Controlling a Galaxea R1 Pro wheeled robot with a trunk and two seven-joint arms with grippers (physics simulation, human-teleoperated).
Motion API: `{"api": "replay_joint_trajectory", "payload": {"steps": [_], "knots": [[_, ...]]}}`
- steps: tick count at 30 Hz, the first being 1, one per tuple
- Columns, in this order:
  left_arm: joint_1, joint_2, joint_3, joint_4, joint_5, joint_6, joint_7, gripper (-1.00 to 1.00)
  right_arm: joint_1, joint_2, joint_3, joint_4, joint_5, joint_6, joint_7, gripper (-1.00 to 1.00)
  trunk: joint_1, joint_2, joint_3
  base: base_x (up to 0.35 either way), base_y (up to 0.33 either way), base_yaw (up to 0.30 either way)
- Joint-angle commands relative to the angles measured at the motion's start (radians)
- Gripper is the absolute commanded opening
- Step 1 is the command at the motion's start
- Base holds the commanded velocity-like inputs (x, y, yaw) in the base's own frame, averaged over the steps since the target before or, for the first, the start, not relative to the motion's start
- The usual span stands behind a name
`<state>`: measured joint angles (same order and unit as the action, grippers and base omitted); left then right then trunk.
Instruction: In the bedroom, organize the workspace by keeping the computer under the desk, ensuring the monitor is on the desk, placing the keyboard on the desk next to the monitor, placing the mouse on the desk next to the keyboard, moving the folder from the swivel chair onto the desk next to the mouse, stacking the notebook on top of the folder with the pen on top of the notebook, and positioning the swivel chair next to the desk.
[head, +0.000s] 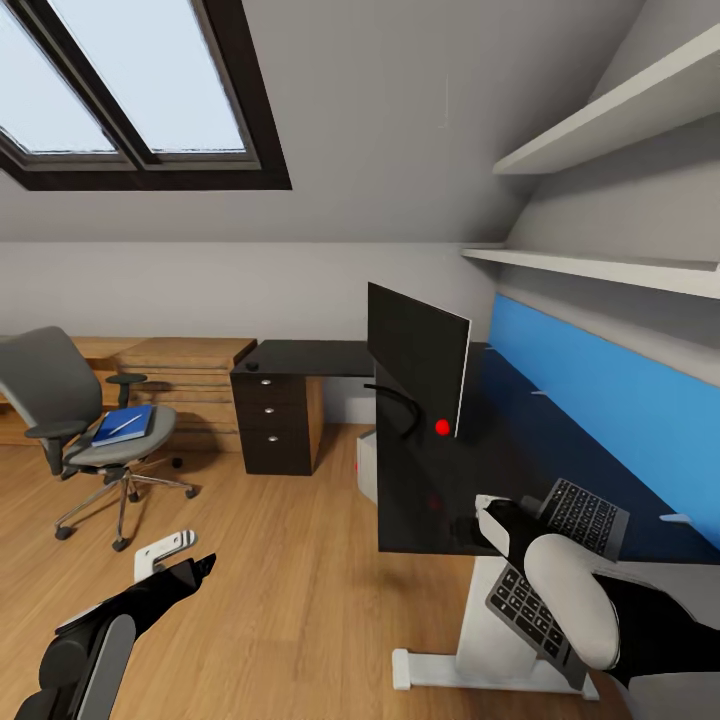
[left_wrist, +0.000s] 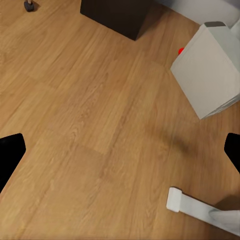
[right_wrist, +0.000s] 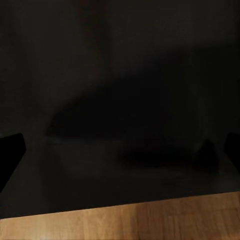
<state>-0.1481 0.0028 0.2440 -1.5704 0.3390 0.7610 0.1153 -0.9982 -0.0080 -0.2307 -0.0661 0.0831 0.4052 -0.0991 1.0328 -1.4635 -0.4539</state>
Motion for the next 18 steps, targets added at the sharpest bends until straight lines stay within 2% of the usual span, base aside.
{"api": "replay_joint_trajectory", "payload": {"steps": [1, 6, 18], "knots": [[-0.001, 0.0, 0.0, 0.0, 0.011, 0.004, 0.009, 1.0, 0.0, 0.0, -0.008, -0.003, 0.008, -0.005, -0.001, 1.0, -0.004, 0.006, 0.002, 0.0, 0.0, 0.0], [-0.001, 0.001, -0.001, 0.009, 0.012, 0.003, 0.01, 1.0, 0.0, 0.0, -0.009, -0.005, 0.007, -0.03, -0.001, 1.0, -0.023, 0.041, 0.018, 0.0, 0.0, 0.0], [-0.001, 0.002, -0.003, 0.039, 0.011, 0.0, 0.013, 1.0, 0.0, 0.0, -0.013, -0.056, 0.005, -0.024, 0.001, 1.0, -0.069, 0.125, 0.055, 0.0, 0.0, 0.0]]}}
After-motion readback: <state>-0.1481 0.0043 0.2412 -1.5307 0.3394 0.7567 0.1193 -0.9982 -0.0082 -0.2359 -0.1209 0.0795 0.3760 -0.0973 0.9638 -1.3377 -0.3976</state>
